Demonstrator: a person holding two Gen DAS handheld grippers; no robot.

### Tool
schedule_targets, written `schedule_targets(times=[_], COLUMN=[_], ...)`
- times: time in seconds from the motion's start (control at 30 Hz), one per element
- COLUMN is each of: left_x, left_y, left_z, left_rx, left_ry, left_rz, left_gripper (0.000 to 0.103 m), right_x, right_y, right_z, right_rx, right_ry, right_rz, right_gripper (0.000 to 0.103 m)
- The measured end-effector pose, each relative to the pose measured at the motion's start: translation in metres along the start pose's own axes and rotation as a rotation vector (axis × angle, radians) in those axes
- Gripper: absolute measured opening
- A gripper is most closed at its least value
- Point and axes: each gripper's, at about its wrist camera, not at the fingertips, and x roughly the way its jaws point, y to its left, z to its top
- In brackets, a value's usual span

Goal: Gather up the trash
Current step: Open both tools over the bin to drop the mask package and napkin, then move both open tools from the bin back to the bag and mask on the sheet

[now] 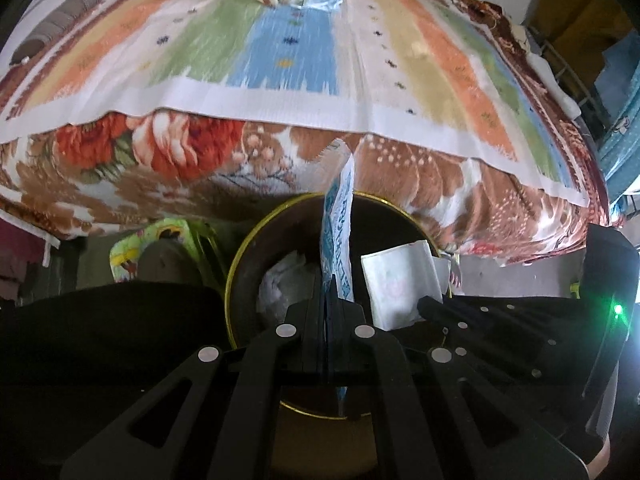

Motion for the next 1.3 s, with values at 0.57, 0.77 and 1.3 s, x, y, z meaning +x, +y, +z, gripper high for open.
schedule_targets(times=[0.57, 0.77, 1.3], left_x=[0.011, -0.007, -0.057], left_y=[0.008, 0.013, 0.025], left_z=[0.002, 0.013, 0.079], left_rx=[-0.049, -0.064, -0.026], left_ry=[0.042, -0.03, -0.205], left_rz=[0.015, 0.012, -0.003], left_gripper=[0.04, 0.05, 0.085], right_x=[-0.005, -0.02, -0.065], right_y=[-0.011, -0.009, -0.004], right_z=[0.004, 0.01, 0.071], right_rx=[0.064, 0.046, -0.041], right_ry=[-0.012, -0.063, -0.222], right_rz=[0.021, 0.036, 0.03], right_gripper=[0.038, 0.046, 0.074])
